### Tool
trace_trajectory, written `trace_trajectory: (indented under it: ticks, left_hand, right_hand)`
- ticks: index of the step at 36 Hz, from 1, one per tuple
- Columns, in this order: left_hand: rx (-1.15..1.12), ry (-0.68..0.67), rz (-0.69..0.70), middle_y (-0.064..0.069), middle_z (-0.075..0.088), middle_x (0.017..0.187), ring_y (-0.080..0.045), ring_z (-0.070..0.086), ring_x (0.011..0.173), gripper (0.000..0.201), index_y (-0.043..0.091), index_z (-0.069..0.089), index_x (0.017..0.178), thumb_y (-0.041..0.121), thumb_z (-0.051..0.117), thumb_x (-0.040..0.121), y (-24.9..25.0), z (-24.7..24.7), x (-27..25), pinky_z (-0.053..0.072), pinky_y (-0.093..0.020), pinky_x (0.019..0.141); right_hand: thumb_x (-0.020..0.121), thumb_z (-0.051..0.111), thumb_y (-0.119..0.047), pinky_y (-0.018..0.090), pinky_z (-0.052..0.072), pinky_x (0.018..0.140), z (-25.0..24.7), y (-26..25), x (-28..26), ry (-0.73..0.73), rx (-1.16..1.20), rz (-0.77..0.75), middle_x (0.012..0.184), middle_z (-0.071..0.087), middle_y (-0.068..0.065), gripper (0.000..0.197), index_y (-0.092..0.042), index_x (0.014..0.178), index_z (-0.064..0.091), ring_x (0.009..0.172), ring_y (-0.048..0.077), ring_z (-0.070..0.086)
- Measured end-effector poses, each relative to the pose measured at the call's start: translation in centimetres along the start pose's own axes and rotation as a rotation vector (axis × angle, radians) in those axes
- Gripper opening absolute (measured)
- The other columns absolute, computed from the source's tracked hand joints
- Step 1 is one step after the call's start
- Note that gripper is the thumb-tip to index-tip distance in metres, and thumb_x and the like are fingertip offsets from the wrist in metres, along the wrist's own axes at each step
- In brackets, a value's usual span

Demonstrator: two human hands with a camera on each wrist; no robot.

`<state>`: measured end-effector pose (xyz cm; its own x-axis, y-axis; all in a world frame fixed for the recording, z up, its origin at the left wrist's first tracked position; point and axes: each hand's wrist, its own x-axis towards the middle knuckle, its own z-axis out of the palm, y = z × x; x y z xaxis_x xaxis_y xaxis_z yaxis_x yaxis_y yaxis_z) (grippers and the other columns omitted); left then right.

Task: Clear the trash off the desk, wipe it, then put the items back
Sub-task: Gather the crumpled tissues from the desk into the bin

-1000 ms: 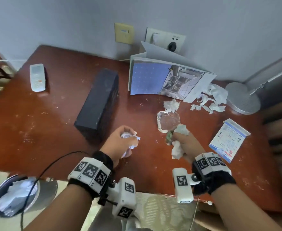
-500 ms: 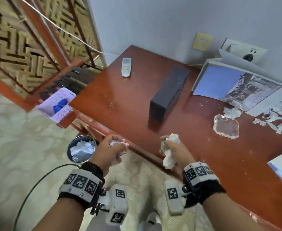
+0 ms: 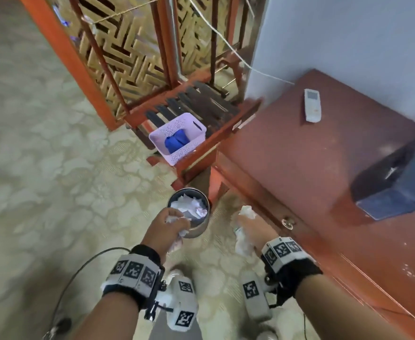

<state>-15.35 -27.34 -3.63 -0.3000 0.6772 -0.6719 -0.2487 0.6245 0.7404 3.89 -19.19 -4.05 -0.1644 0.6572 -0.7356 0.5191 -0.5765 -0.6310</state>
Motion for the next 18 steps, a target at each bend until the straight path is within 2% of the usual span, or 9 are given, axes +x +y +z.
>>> trace_trajectory:
  ticks: [2, 4, 7, 9, 10, 12, 15, 16, 18]
  left_hand:
    - [-0.015, 0.018, -0.026, -0.011, 0.056, 0.069, -0.016, 0.040, 0.046, 0.016, 0.013, 0.051, 0.090, 0.004, 0.064, 0.086, 0.1, -2.4, 1.8, 0.031, -0.022, 0.042]
    - [-0.021, 0.029, -0.047, -0.006, 0.055, 0.063, -0.013, 0.039, 0.040, 0.018, 0.014, 0.050, 0.092, 0.003, 0.063, 0.087, 0.3, -4.3, 3.6, 0.030, -0.021, 0.042]
    - [0.000, 0.021, -0.073, -0.007, 0.054, 0.061, -0.012, 0.038, 0.036, 0.022, 0.014, 0.048, 0.093, 0.000, 0.063, 0.085, 0.8, -5.8, 6.4, 0.029, -0.018, 0.037]
    - [0.039, -0.003, -0.088, -0.010, 0.055, 0.068, -0.015, 0.040, 0.040, 0.023, 0.016, 0.047, 0.094, 0.003, 0.064, 0.084, 1.1, -6.1, 8.5, 0.029, -0.018, 0.035]
    - [0.054, -0.019, -0.099, -0.011, 0.055, 0.071, -0.016, 0.042, 0.042, 0.024, 0.018, 0.047, 0.095, 0.004, 0.065, 0.084, 1.2, -6.1, 9.5, 0.031, -0.018, 0.036]
    - [0.065, -0.048, -0.130, -0.011, 0.057, 0.076, -0.015, 0.045, 0.045, 0.028, 0.019, 0.047, 0.100, 0.005, 0.065, 0.083, 1.3, -5.9, 11.6, 0.035, -0.019, 0.040]
    - [0.129, -0.056, -0.162, -0.010, 0.057, 0.078, -0.018, 0.048, 0.052, 0.036, 0.020, 0.047, 0.106, 0.007, 0.067, 0.080, 0.9, -5.6, 14.8, 0.039, -0.024, 0.048]
    - [0.146, -0.054, -0.170, -0.010, 0.056, 0.079, -0.019, 0.048, 0.054, 0.038, 0.021, 0.046, 0.108, 0.009, 0.068, 0.079, 0.6, -5.4, 16.1, 0.039, -0.025, 0.050]
    - [0.170, -0.048, -0.182, -0.010, 0.057, 0.088, -0.022, 0.049, 0.062, 0.042, 0.022, 0.045, 0.109, 0.013, 0.071, 0.077, -0.2, -5.1, 18.5, 0.041, -0.028, 0.056]
  right_hand:
    - [0.091, 0.054, -0.025, 0.013, 0.040, 0.059, 2.5, -1.6, 1.6, 0.025, -0.018, 0.036, 0.070, 0.043, -0.009, 0.027, -0.026, 0.067, 0.041, 0.062, 0.003, 0.039]
    - [0.096, 0.050, -0.025, 0.006, 0.039, 0.049, 4.6, -3.7, 2.4, 0.040, -0.116, 0.053, 0.071, 0.034, -0.010, 0.036, -0.026, 0.066, 0.029, 0.060, -0.001, 0.031]
    - [0.095, 0.050, -0.022, 0.016, 0.031, 0.050, 6.9, -5.6, 4.6, 0.072, -0.238, 0.060, 0.070, 0.039, -0.003, 0.028, -0.012, 0.070, 0.043, 0.059, 0.008, 0.036]
    - [0.093, 0.050, -0.017, 0.025, 0.032, 0.063, 7.8, -6.8, 6.0, 0.091, -0.310, 0.036, 0.079, 0.048, 0.008, 0.018, 0.000, 0.094, 0.055, 0.071, 0.020, 0.046]
    - [0.093, 0.049, -0.017, 0.026, 0.033, 0.066, 8.0, -7.1, 7.0, 0.075, -0.333, 0.035, 0.083, 0.049, 0.009, 0.019, -0.002, 0.104, 0.055, 0.075, 0.021, 0.046]
    - [0.095, 0.050, -0.021, 0.019, 0.034, 0.057, 8.0, -7.3, 9.1, 0.036, -0.349, 0.056, 0.075, 0.046, 0.001, 0.012, -0.013, 0.104, 0.050, 0.065, 0.014, 0.043]
    - [0.094, 0.054, -0.025, 0.010, 0.028, 0.051, 7.9, -7.1, 13.0, 0.034, -0.346, 0.119, 0.071, 0.037, -0.008, 0.015, -0.017, 0.103, 0.045, 0.059, 0.002, 0.034]
    - [0.093, 0.055, -0.025, 0.009, 0.028, 0.052, 7.9, -6.8, 14.4, 0.034, -0.339, 0.123, 0.071, 0.037, -0.008, 0.019, -0.017, 0.109, 0.050, 0.060, 0.003, 0.035]
    - [0.094, 0.054, -0.025, 0.010, 0.028, 0.053, 8.2, -6.0, 17.3, 0.024, -0.322, 0.132, 0.076, 0.042, -0.005, 0.037, -0.007, 0.126, 0.052, 0.068, 0.012, 0.042]
